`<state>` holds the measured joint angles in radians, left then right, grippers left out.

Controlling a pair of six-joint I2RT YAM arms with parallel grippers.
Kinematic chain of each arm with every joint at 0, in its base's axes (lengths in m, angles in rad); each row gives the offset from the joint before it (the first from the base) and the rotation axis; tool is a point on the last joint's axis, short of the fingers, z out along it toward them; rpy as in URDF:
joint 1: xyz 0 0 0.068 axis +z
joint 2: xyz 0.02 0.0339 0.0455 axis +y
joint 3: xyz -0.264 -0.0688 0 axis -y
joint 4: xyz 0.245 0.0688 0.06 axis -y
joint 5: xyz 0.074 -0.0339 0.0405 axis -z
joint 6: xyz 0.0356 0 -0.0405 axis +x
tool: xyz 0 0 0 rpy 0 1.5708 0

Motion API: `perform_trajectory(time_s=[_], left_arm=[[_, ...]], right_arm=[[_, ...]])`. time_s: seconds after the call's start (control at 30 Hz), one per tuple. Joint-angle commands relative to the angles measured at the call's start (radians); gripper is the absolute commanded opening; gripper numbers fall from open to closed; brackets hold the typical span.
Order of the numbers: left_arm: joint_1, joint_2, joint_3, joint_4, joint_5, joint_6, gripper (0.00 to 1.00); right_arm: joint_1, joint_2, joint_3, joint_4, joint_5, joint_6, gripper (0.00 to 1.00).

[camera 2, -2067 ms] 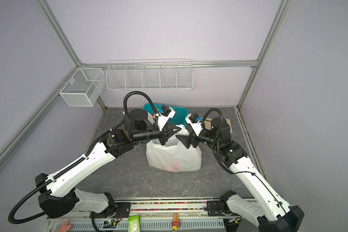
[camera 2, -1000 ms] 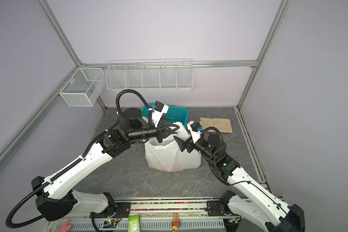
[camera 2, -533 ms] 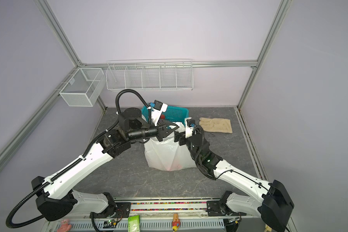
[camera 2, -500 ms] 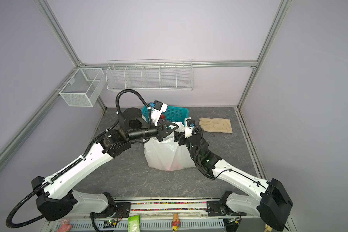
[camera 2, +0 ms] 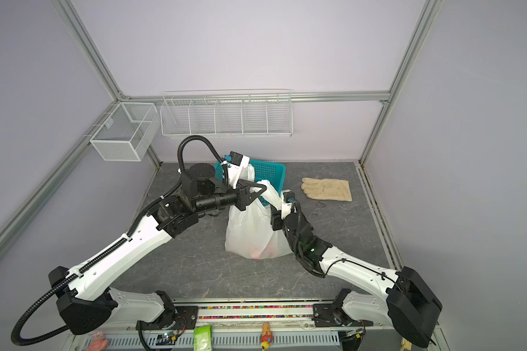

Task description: Place the fake fruits into the plastic bag and tie a complex knot

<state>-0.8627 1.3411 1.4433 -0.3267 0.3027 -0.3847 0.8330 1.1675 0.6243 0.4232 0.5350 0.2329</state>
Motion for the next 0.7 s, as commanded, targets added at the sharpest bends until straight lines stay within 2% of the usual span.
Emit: perform_trajectory(time_s=[0.0, 0.07, 0.2, 0.27, 0.3, 0.43, 0.53, 0.67], left_arm=[[0.004, -0.017, 0.006, 0.042, -0.006, 0.003, 0.0], [0.004, -0.016, 0.01, 0.04, -0.002, 0.008, 0.0], [0.005, -0.017, 0.017, 0.03, -0.003, 0.017, 0.0], [0.006, -0.016, 0.019, 0.027, -0.003, 0.021, 0.0], [0.005, -0.016, 0.019, 0.026, -0.002, 0.023, 0.0], [0.006, -0.016, 0.019, 0.026, 0.0, 0.027, 0.0], [0.007, -0.015, 0.019, 0.024, 0.001, 0.028, 0.0], [0.007, -0.015, 0.02, 0.02, 0.004, 0.03, 0.0]], right_arm=[[0.0, -0.034, 0.008, -0.031, -0.032, -0.018, 0.56], [-0.001, -0.039, 0.036, -0.067, -0.054, -0.033, 0.63], [-0.01, -0.07, 0.098, -0.162, -0.168, -0.119, 0.91], [-0.026, -0.094, 0.138, -0.239, -0.248, -0.167, 0.98], [-0.036, -0.107, 0.159, -0.278, -0.292, -0.188, 0.99], [-0.101, -0.137, 0.235, -0.401, -0.479, -0.224, 0.89], [-0.145, -0.151, 0.286, -0.466, -0.595, -0.261, 0.89], [-0.194, -0.161, 0.359, -0.598, -0.788, -0.377, 0.89]])
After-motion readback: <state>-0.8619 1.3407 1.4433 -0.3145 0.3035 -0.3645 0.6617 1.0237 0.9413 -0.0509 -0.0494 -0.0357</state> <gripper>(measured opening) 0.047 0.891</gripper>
